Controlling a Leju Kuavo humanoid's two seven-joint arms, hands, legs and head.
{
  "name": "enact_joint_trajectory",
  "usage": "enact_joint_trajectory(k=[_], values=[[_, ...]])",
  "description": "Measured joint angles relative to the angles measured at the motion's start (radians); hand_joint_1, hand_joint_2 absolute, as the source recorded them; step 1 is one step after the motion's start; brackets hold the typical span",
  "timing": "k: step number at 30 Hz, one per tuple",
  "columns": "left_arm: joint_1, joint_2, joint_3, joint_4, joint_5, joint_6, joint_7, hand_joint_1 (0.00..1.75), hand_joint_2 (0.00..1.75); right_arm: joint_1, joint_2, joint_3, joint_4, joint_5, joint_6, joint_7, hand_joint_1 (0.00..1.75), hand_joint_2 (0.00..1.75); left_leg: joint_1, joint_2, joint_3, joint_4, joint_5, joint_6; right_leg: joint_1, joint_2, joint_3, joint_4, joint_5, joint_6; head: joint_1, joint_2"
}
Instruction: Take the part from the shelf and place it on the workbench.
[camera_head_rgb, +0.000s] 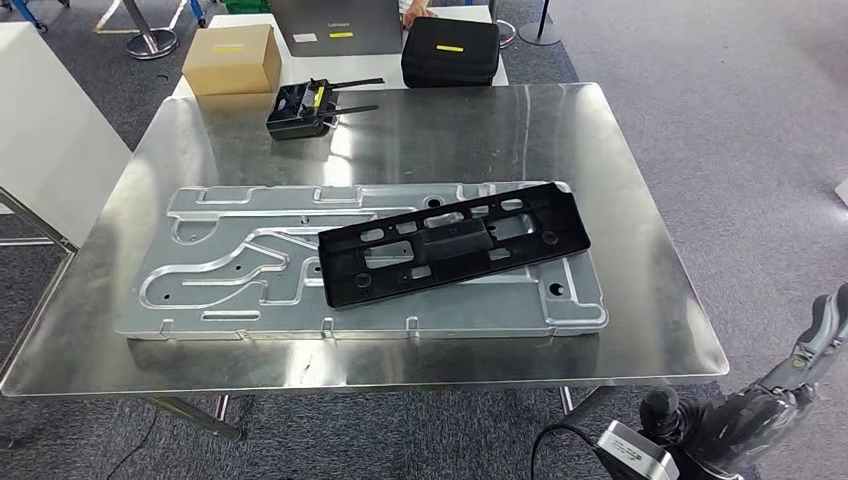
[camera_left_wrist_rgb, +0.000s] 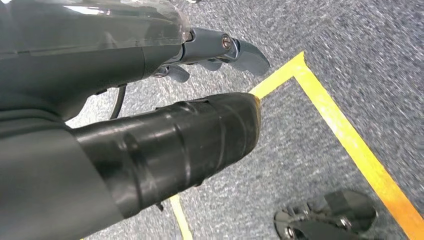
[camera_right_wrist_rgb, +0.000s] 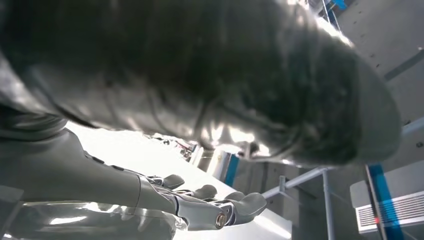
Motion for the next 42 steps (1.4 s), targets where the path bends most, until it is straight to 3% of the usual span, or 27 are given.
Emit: enact_joint_trajectory(k=[1, 3, 4, 5, 6, 7, 8, 10, 11, 14, 16, 19, 20, 21, 22, 24, 26, 30, 31, 33, 35, 36, 37, 40, 42], values=[[0.000, 0.000, 0.000, 0.000, 0.000, 0.000, 0.000, 0.00, 0.00, 0.000, 0.002, 0.000, -0.001, -0.001, 0.000, 0.000, 0.00, 0.00, 0.001, 0.000, -0.016, 0.039, -0.028, -0.004, -0.001, -0.002, -0.001, -0.002, 0.003, -0.006, 0.000, 0.000], [0.000, 0.000, 0.000, 0.000, 0.000, 0.000, 0.001, 0.00, 0.00, 0.000, 0.004, 0.000, -0.002, -0.004, 0.000, 0.000, 0.00, 0.00, 0.001, 0.001, -0.071, 0.170, -0.103, -0.009, 0.001, -0.005, -0.007, -0.002, 0.006, -0.013, 0.000, 0.000], [0.000, -0.001, 0.000, 0.000, -0.001, 0.000, 0.002, 0.00, 0.00, 0.000, 0.005, 0.000, -0.002, -0.006, 0.000, 0.000, 0.00, 0.00, 0.001, 0.001, -0.096, 0.231, -0.128, -0.010, 0.003, -0.006, -0.010, -0.001, 0.008, -0.016, 0.000, 0.000], [0.001, -0.001, 0.000, 0.000, -0.001, -0.001, 0.003, 0.00, 0.00, 0.000, 0.005, 0.000, -0.002, -0.007, 0.000, 0.000, 0.00, 0.00, 0.001, 0.001, -0.108, 0.265, -0.135, -0.010, 0.006, -0.007, -0.012, -0.001, 0.009, -0.017, 0.000, 0.000], [0.001, -0.001, 0.000, 0.000, -0.001, -0.001, 0.004, 0.00, 0.00, 0.000, 0.005, 0.000, -0.002, -0.007, 0.000, 0.000, 0.00, 0.00, 0.001, 0.001, -0.099, 0.256, -0.120, -0.007, 0.008, -0.007, -0.013, 0.000, 0.010, -0.018, 0.000, 0.000], [0.001, -0.001, 0.000, 0.000, -0.001, -0.001, 0.004, 0.00, 0.00, 0.000, 0.005, 0.000, -0.002, -0.008, 0.000, 0.000, 0.00, 0.00, 0.000, 0.001, -0.070, 0.207, -0.089, -0.003, 0.009, -0.006, -0.012, 0.000, 0.011, -0.018, 0.000, 0.000], [0.000, -0.001, 0.000, 0.000, -0.001, -0.001, 0.005, 0.00, 0.00, 0.000, 0.005, 0.000, -0.002, -0.008, 0.000, 0.000, 0.00, 0.00, -0.001, 0.001, -0.030, 0.133, -0.054, 0.003, 0.011, -0.006, -0.011, 0.000, 0.011, -0.018, 0.000, 0.000], [-0.002, -0.001, 0.000, 0.000, -0.001, -0.001, 0.005, 0.00, 0.00, 0.000, 0.006, 0.000, -0.002, -0.008, 0.000, 0.000, 0.00, 0.00, -0.006, 0.001, 0.034, 0.009, -0.014, 0.014, 0.015, -0.006, -0.011, 0.002, 0.013, -0.013, 0.000, 0.000], [-0.003, -0.001, 0.000, 0.000, -0.001, -0.001, 0.005, 0.00, 0.00, 0.000, 0.006, 0.000, -0.003, -0.009, 0.000, 0.000, 0.00, 0.00, -0.009, 0.001, 0.045, -0.018, -0.010, 0.018, 0.015, -0.006, -0.013, 0.003, 0.015, -0.009, 0.000, 0.000], [-0.001, -0.002, 0.000, 0.000, -0.001, -0.001, 0.005, 0.00, 0.00, 0.001, 0.006, 0.000, -0.003, -0.008, 0.000, 0.000, 0.00, 0.00, -0.008, 0.001, 0.043, -0.031, -0.002, 0.028, 0.014, -0.005, -0.018, 0.006, 0.018, 0.007, 0.000, 0.000], [-0.002, -0.004, 0.000, 0.000, -0.001, -0.003, 0.005, 0.00, 0.00, 0.001, 0.006, 0.000, -0.007, -0.005, 0.000, 0.000, 0.00, 0.00, -0.004, 0.004, 0.040, -0.039, 0.010, 0.040, 0.013, -0.005, -0.035, 0.047, -0.018, 0.017, 0.001, 0.000], [-0.005, -0.006, 0.000, 0.000, -0.001, -0.007, 0.005, 0.00, 0.00, 0.002, 0.006, -0.001, -0.011, 0.002, 0.000, 0.000, 0.00, 0.00, -0.004, 0.008, 0.025, -0.039, 0.021, 0.049, 0.009, -0.005, -0.108, 0.227, -0.123, 0.026, 0.001, 0.000], [-0.004, -0.006, 0.000, 0.000, -0.001, -0.008, 0.005, 0.00, 0.00, 0.002, 0.006, -0.001, -0.011, 0.003, 0.000, 0.000, 0.00, 0.00, -0.005, 0.010, 0.020, -0.038, 0.023, 0.049, 0.008, -0.005, -0.122, 0.267, -0.137, 0.028, 0.001, 0.000], [-0.003, -0.006, 0.000, 0.000, -0.001, -0.009, 0.005, 0.00, 0.00, 0.002, 0.006, -0.002, -0.011, 0.003, 0.000, 0.000, 0.00, 0.44, -0.005, 0.010, 0.016, -0.036, 0.025, 0.048, 0.007, -0.005, -0.116, 0.269, -0.129, 0.029, 0.001, 0.000], [-0.003, -0.006, 0.000, 0.000, -0.001, -0.010, 0.006, 0.00, 0.00, 0.002, 0.006, -0.002, -0.011, 0.003, 0.000, 0.000, 0.00, 0.87, -0.004, 0.011, 0.012, -0.033, 0.026, 0.047, 0.005, -0.005, -0.090, 0.231, -0.105, 0.028, 0.001, 0.000], [-0.003, -0.007, 0.000, 0.000, -0.001, -0.011, 0.006, 0.00, 0.00, 0.002, 0.006, -0.002, -0.012, -0.004, 0.000, 0.000, 0.00, 1.75, -0.004, 0.011, 0.007, -0.026, 0.028, 0.043, 0.005, -0.005, -0.009, 0.093, -0.052, 0.023, 0.001, 0.000], [-0.004, -0.007, 0.000, 0.000, -0.001, -0.011, 0.007, 0.00, 0.00, 0.003, 0.008, -0.005, -0.017, -0.010, 0.000, 0.000, 0.00, 1.75, -0.007, 0.010, 0.002, -0.018, 0.029, 0.034, 0.009, -0.005, 0.034, 0.007, -0.031, 0.015, 0.001, 0.000], [-0.004, -0.008, 0.000, 0.000, -0.002, -0.012, 0.008, 0.00, 0.00, 0.008, 0.014, -0.021, -0.025, 0.001, 0.000, 0.000, 0.00, 1.75, -0.007, 0.010, -0.006, -0.015, 0.031, 0.009, 0.012, -0.005, 0.025, -0.003, -0.017, -0.007, 0.001, 0.000], [-0.004, -0.008, 0.000, 0.000, -0.002, -0.012, 0.008, 0.00, 0.00, 0.009, 0.015, -0.024, -0.026, -0.002, 0.000, 0.000, 0.00, 1.75, -0.005, 0.009, -0.014, 0.001, 0.015, 0.003, 0.010, -0.006, 0.021, -0.006, -0.011, -0.014, 0.000, 0.000], [-0.003, -0.008, 0.000, 0.000, 0.000, -0.012, 0.007, 0.00, 0.00, 0.011, 0.017, -0.030, -0.026, -0.013, 0.000, 0.000, 0.00, 1.75, -0.003, 0.009, -0.053, 0.094, -0.054, -0.006, 0.008, -0.009, 0.011, -0.009, 0.000, -0.025, 0.000, 0.000], [-0.002, -0.008, 0.001, 0.000, 0.002, -0.012, 0.006, 0.00, 0.00, 0.016, 0.018, -0.037, -0.026, -0.024, 0.000, 0.000, 0.00, 1.75, -0.003, 0.009, -0.100, 0.222, -0.119, -0.011, 0.010, -0.010, -0.005, -0.006, 0.008, -0.028, 0.000, 0.000], [-0.001, -0.008, 0.001, 0.000, 0.003, -0.012, 0.004, 0.00, 0.00, 0.020, 0.019, -0.040, -0.025, -0.029, 0.000, 0.000, 0.00, 1.75, -0.003, 0.009, -0.105, 0.252, -0.127, -0.011, 0.011, -0.010, -0.012, -0.004, 0.011, -0.028, 0.000, 0.000], [-0.001, -0.008, 0.001, 0.000, 0.004, -0.012, 0.003, 0.00, 0.00, 0.023, 0.020, -0.044, -0.025, -0.034, 0.000, 0.000, 0.00, 1.75, -0.003, 0.009, -0.092, 0.243, -0.116, -0.010, 0.012, -0.010, -0.017, -0.002, 0.014, -0.027, 0.000, 0.000], [-0.001, -0.007, 0.001, 0.000, 0.009, -0.011, 0.001, 0.00, 0.00, 0.029, 0.022, -0.050, -0.025, -0.049, 0.000, 0.000, 0.00, 1.75, -0.007, 0.009, 0.027, 0.052, -0.043, 0.006, 0.015, -0.010, -0.025, 0.004, 0.021, -0.020, 0.000, 0.000], [-0.002, -0.006, 0.002, 0.000, 0.010, -0.010, 0.000, 0.00, 0.00, 0.032, 0.023, -0.053, -0.025, -0.059, 0.000, 0.000, 0.00, 1.75, -0.013, 0.009, 0.067, -0.026, -0.028, 0.017, 0.016, -0.010, -0.028, 0.006, 0.026, -0.011, 0.000, 0.000]])
